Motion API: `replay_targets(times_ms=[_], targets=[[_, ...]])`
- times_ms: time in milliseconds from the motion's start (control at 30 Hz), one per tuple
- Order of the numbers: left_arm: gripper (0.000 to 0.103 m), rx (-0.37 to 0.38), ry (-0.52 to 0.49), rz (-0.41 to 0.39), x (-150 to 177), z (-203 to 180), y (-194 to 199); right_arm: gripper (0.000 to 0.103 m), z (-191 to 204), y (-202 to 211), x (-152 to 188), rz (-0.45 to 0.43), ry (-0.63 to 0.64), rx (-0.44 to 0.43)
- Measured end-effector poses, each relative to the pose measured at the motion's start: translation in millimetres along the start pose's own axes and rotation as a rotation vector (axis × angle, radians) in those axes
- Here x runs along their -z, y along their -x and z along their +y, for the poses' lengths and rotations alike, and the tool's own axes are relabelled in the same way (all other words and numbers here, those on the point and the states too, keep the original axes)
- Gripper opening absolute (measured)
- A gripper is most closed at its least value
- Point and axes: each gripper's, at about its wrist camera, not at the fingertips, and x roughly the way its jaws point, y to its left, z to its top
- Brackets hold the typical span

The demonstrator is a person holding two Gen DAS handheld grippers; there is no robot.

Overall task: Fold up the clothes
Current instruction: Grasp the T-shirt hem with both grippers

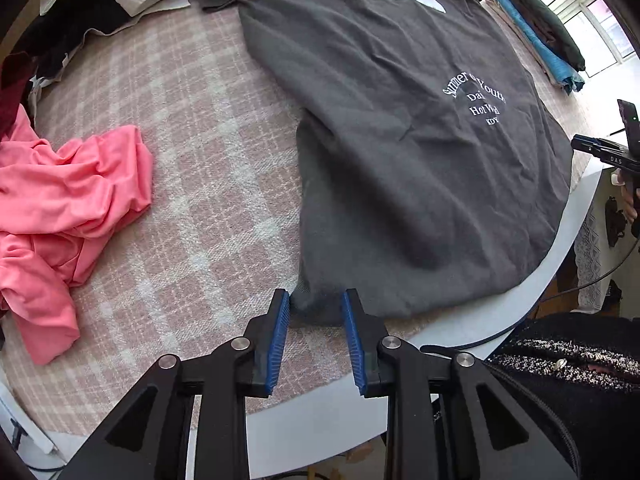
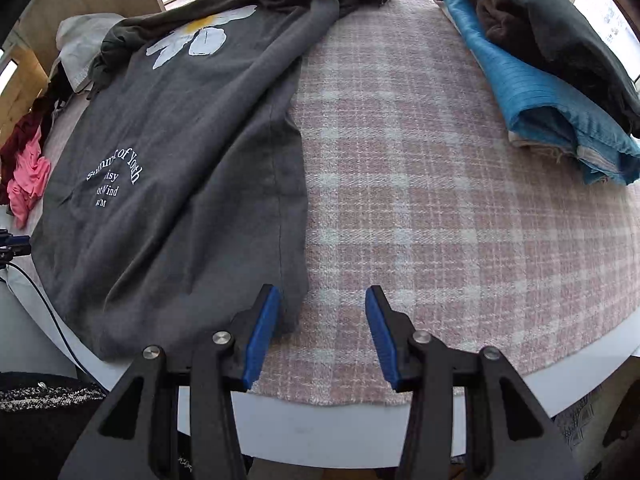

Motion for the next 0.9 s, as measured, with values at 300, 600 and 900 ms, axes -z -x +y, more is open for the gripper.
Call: replay_targets(times_ms=[300,600,900], targets=[[0.008,0.006,-0.041,0.024,-12.9,-21.3,-10.6,0.045,9.9,-1.0,5.0,-0.022,0.071,-0.013],[0.004,0.026,-0.021,-0.021,-16.7,-29.9,14.1,0.005,35.2,-13.2,8.4,0.004,0.170,-0.045],[0.004,0.024,0.027,-0.184,2.8,-25.7,113.0,0.004,-20.5,119.5,33.4,-0.270,-0.214,-0.356]])
